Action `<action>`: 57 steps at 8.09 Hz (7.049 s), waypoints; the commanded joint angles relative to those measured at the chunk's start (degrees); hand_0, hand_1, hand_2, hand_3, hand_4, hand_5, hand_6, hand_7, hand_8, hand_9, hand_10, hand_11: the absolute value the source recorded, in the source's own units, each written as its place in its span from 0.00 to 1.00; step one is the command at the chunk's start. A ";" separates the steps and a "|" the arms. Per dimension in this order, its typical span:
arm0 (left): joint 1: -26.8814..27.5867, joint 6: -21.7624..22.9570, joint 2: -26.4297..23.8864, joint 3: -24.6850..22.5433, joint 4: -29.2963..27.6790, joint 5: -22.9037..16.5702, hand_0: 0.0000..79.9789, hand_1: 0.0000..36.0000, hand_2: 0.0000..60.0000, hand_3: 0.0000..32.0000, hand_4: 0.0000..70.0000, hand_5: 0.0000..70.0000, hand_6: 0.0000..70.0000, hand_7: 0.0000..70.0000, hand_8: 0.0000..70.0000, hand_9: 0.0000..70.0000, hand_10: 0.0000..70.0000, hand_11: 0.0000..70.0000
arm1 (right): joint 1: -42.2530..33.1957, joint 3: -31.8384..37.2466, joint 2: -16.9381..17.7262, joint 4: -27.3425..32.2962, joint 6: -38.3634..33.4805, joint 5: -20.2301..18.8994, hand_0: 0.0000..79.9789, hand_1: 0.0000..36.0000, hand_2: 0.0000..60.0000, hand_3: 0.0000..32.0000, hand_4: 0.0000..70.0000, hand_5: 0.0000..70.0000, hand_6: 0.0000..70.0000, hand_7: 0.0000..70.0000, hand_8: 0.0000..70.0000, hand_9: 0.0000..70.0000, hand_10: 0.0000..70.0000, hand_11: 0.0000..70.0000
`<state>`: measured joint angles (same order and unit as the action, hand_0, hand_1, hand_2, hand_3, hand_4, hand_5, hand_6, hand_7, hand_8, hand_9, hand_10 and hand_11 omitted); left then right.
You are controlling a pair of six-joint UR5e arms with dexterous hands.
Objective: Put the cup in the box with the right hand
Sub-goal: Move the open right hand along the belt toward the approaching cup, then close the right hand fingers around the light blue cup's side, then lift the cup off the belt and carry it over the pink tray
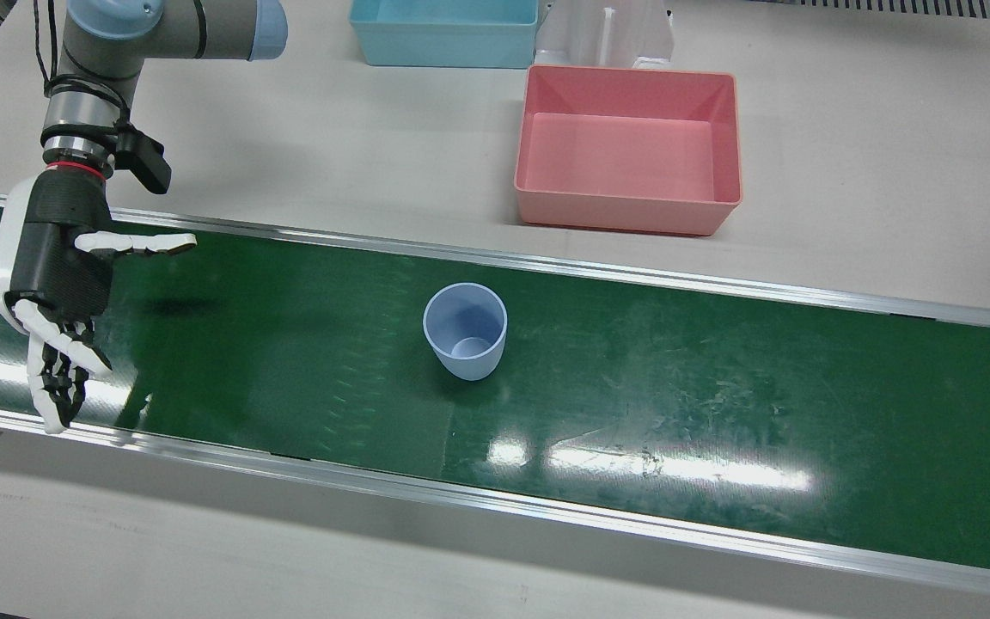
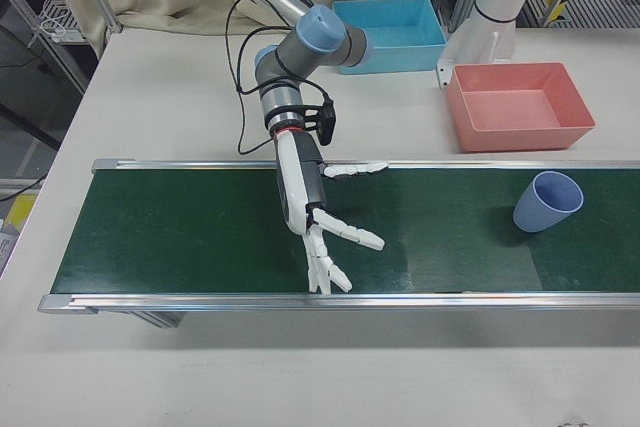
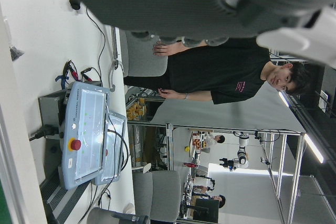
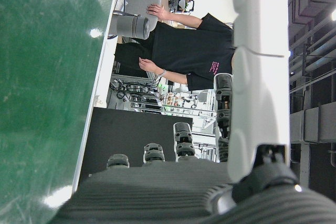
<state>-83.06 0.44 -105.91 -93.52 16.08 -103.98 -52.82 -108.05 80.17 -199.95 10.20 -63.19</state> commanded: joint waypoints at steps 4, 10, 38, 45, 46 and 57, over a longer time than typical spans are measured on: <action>0.00 0.00 0.00 0.00 0.00 0.00 0.00 0.00 0.00 0.00 0.00 0.00 0.00 0.00 0.00 0.00 0.00 0.00 | 2.19 0.29 -1.50 -0.17 0.09 0.09 0.83 0.36 0.00 0.00 0.33 0.09 0.08 0.27 0.03 0.10 0.00 0.01; 0.00 0.00 0.00 0.00 0.00 0.00 0.00 0.00 0.00 0.00 0.00 0.00 0.00 0.00 0.00 0.00 0.00 0.00 | 2.37 0.12 -1.87 -3.08 1.31 2.11 0.81 0.34 0.00 0.00 0.33 0.09 0.09 0.30 0.04 0.11 0.00 0.01; 0.09 0.00 0.00 0.00 0.00 0.00 0.00 0.00 0.00 0.00 0.00 0.00 0.00 0.00 0.00 0.00 0.00 0.00 | 9.75 -0.76 -4.50 -3.16 17.66 7.65 0.75 0.29 0.00 0.00 0.36 0.08 0.13 0.52 0.08 0.21 0.02 0.05; 0.00 0.00 0.00 0.00 0.00 0.00 0.00 0.00 0.00 0.00 0.00 0.00 0.00 0.00 0.00 0.00 0.00 0.00 | 9.84 -0.76 -4.50 -3.08 17.05 8.00 0.77 1.00 1.00 0.00 0.39 0.17 0.19 0.67 0.18 0.35 0.08 0.17; 0.00 0.00 0.00 -0.09 0.00 0.00 0.00 0.00 0.00 0.00 0.00 0.00 0.00 0.00 0.00 0.00 0.00 0.00 | 9.93 -0.84 -4.50 -2.99 17.05 8.00 0.80 1.00 1.00 0.00 0.43 0.20 0.22 0.78 0.26 0.48 0.12 0.23; 0.00 0.00 0.00 -0.09 0.09 0.00 0.00 0.00 0.00 0.00 0.00 0.00 0.00 0.00 0.00 0.00 0.00 0.00 | 15.35 -18.49 -5.04 -5.78 21.27 -5.51 1.00 1.00 1.00 0.00 0.97 0.29 0.45 1.00 0.68 1.00 0.40 0.63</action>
<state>-83.03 0.44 -105.91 -93.60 16.17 -103.97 -41.99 -122.66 74.12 -203.31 30.05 -61.13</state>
